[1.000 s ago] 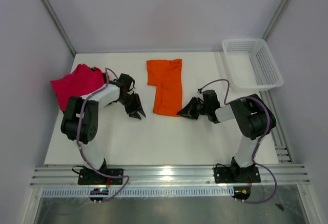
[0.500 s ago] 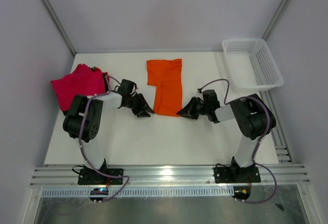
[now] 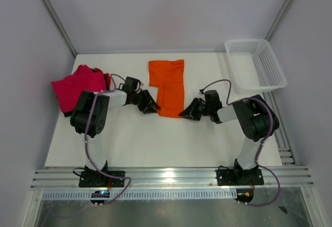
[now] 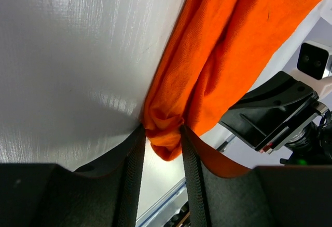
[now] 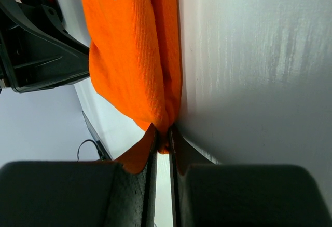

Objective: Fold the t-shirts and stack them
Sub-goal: Fold the folded rectangular tshirt in 1/3 of the way

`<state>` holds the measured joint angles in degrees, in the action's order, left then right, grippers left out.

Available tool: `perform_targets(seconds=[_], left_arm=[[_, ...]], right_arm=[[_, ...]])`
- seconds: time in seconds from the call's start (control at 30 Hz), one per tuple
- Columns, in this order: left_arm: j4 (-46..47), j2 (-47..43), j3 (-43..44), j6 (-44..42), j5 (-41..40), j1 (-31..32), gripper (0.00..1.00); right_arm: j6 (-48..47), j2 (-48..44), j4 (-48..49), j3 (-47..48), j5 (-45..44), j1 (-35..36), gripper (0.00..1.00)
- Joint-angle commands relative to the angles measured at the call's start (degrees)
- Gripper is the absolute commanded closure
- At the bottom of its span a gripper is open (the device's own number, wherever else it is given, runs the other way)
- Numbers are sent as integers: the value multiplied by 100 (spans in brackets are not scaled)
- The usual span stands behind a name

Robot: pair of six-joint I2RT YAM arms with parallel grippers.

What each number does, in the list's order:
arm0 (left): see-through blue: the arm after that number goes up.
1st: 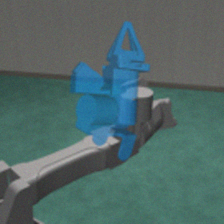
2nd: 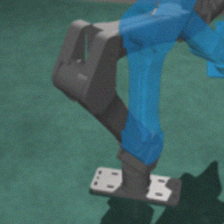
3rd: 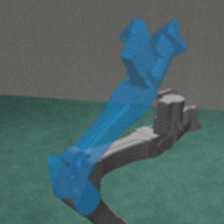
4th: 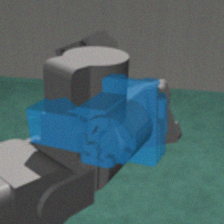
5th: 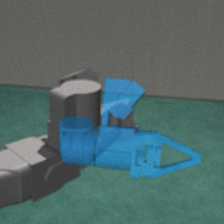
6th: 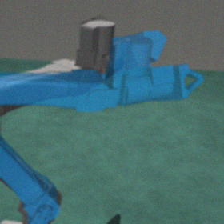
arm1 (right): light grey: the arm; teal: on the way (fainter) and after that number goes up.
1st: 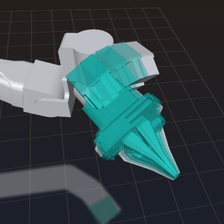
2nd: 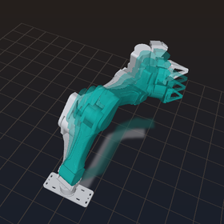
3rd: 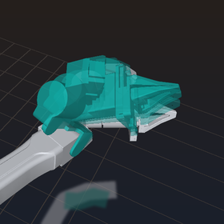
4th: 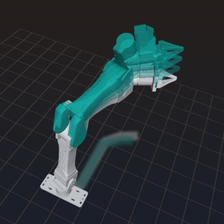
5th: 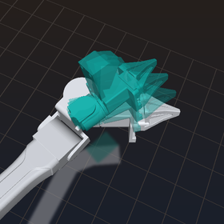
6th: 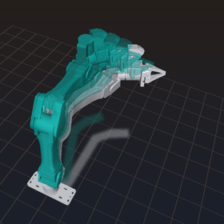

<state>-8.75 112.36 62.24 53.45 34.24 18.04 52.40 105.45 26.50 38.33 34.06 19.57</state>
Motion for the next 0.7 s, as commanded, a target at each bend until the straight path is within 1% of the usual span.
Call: perform_targets(seconds=[0.0, 0.03, 0.07, 0.13, 0.2, 0.3, 0.4, 0.47, 0.67], left_arm=[[-100, 42, -53, -194, -321, 41, 62], [-222, -29, -89, -290, -339, 41, 57], [-371, -117, -124, -483, -391, 41, 49], [-661, -380, -211, -686, -313, 41, 36], [-715, -608, -291, -827, -94, 41, 29], [-716, -794, -466, -801, 74, 41, 28], [-680, -926, -607, -818, 4, 41, 28], [-672, -786, -590, -819, 38, 41, 28], [-75, -198, -564, -564, 267, 41, 28]], right_arm=[[-213, 195, -119, 140, -181, 55, 94], [-204, 213, -102, 140, -172, 47, 94], [-195, 239, -93, 140, -163, 55, 94], [-187, 257, -57, 131, -163, 55, 94], [-169, 300, -31, 131, -163, 55, 94], [-99, 371, 56, 131, -137, 55, 94], [-55, 406, 127, 122, -119, 55, 94], [-20, 433, 153, 140, -119, 82, 94], [-11, 424, 162, 114, -119, 134, 94]])
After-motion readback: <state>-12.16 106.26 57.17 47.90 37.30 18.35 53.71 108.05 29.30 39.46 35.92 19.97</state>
